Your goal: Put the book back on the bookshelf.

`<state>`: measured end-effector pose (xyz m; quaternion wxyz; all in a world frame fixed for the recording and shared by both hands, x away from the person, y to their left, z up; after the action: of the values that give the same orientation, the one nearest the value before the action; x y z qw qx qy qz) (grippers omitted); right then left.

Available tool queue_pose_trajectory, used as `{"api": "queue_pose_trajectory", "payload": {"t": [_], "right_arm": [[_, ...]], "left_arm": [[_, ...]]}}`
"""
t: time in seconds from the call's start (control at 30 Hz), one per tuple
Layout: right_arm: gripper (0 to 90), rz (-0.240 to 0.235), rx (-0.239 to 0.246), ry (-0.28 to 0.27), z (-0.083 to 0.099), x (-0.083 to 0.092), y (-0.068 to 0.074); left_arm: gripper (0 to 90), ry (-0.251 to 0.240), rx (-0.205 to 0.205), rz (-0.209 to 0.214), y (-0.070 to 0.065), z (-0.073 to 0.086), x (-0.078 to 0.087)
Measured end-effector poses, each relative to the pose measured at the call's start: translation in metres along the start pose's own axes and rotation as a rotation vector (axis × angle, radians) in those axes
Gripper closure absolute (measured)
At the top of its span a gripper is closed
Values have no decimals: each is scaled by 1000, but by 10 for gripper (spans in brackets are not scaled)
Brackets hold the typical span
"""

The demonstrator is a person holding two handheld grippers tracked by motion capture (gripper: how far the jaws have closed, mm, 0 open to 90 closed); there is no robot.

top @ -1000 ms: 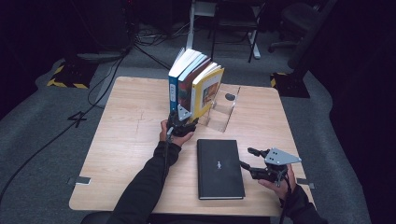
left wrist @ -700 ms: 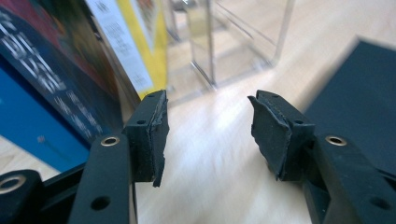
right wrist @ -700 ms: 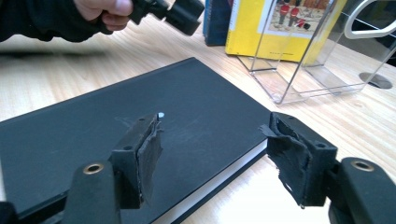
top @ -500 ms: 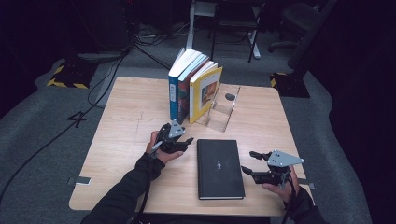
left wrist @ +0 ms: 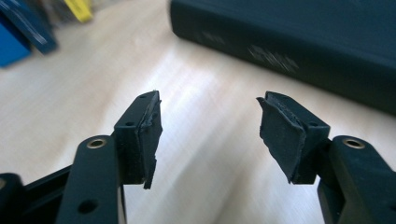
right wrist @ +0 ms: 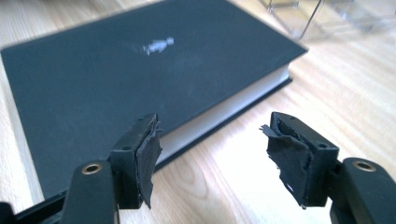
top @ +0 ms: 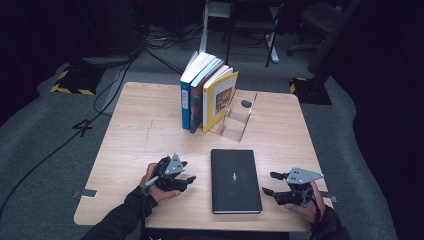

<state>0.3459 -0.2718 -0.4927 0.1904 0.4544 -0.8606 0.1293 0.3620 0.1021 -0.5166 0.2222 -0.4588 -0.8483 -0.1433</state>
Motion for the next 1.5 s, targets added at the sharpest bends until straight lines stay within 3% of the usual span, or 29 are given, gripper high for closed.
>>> {"api": "queue_pose_trajectory", "payload": {"t": [0.17,0.27,0.4,0.67,0.8,1.0,1.23,1.5], "right_arm": [[342,0,37,76,9,-6,3],[340,26,66,107,14,-8,2],[340,23,54,125,20,-9,0],[334,-36,73,152,24,-16,7],[333,-82,76,143,24,-21,13],[331,-100,75,105,24,-24,19],[320,-106,73,67,14,-38,34],[301,-113,69,45,1,-55,42]], "left_arm": [[270,37,17,57,-14,11,4],[239,43,3,87,-22,13,5],[187,72,-27,96,-29,18,1],[172,78,-22,127,-30,18,-1],[169,78,-22,137,-31,17,-1],[164,80,-22,132,-33,17,-1],[161,79,-35,153,-39,21,5],[153,81,-27,136,-40,22,7]]}}
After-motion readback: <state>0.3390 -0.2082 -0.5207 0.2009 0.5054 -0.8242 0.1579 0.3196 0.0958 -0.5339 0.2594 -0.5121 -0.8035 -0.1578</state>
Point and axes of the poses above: each handheld gripper's, and its own axes: x roughly backward along the jaws, z roughly out of its underside, y roughly to its left, the point moved 4 cm from there along -x, roughly forward along the jaws, and after that the axes turned 11 degrees about -y, right-handed, at the moved point
